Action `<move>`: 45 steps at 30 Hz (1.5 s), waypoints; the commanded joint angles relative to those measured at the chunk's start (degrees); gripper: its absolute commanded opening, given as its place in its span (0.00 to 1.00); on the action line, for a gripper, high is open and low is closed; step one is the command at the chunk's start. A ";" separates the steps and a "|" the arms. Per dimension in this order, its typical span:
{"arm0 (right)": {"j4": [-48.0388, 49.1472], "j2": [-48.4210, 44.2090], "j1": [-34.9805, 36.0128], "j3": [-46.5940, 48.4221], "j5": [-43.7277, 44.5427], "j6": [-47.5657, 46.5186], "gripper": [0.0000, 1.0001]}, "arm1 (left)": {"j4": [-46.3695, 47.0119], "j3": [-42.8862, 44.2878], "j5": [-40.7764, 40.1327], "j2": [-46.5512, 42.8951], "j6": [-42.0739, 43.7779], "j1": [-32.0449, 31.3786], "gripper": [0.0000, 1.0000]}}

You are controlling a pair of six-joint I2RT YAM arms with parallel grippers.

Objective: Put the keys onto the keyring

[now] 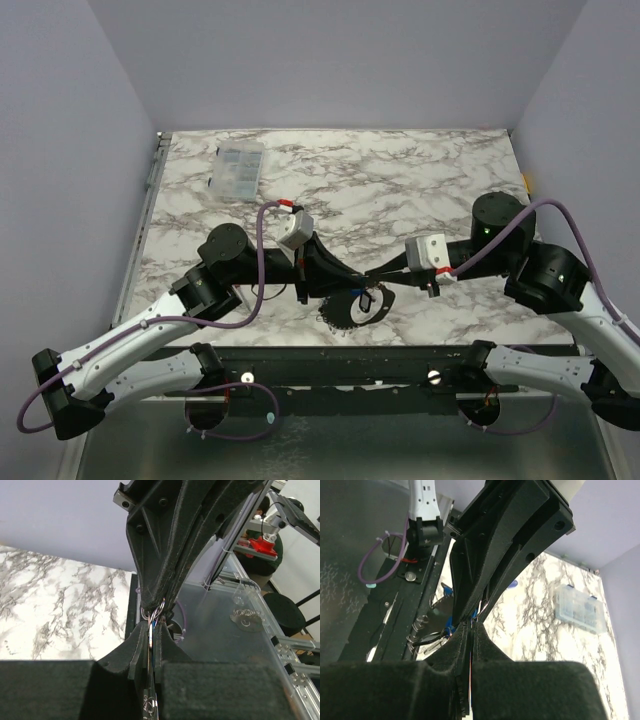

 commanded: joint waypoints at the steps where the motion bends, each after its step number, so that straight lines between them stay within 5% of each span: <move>1: 5.49 -3.75 -0.04 -1.26 -3.04 3.52 0.01 | -1.32 2.04 4.99 -0.23 0.37 0.31 0.00; 33: 22.05 -5.56 -0.04 -5.93 -12.96 8.03 0.01 | -1.22 4.01 6.59 3.30 -2.34 0.31 0.00; 39: 22.69 -6.01 -0.04 -6.57 -8.47 7.11 0.01 | -1.91 4.90 8.50 3.44 -2.54 0.31 0.00; 45: 14.48 -5.58 -0.04 -2.88 1.89 4.93 0.62 | -4.85 3.97 5.89 1.74 -0.85 0.30 0.00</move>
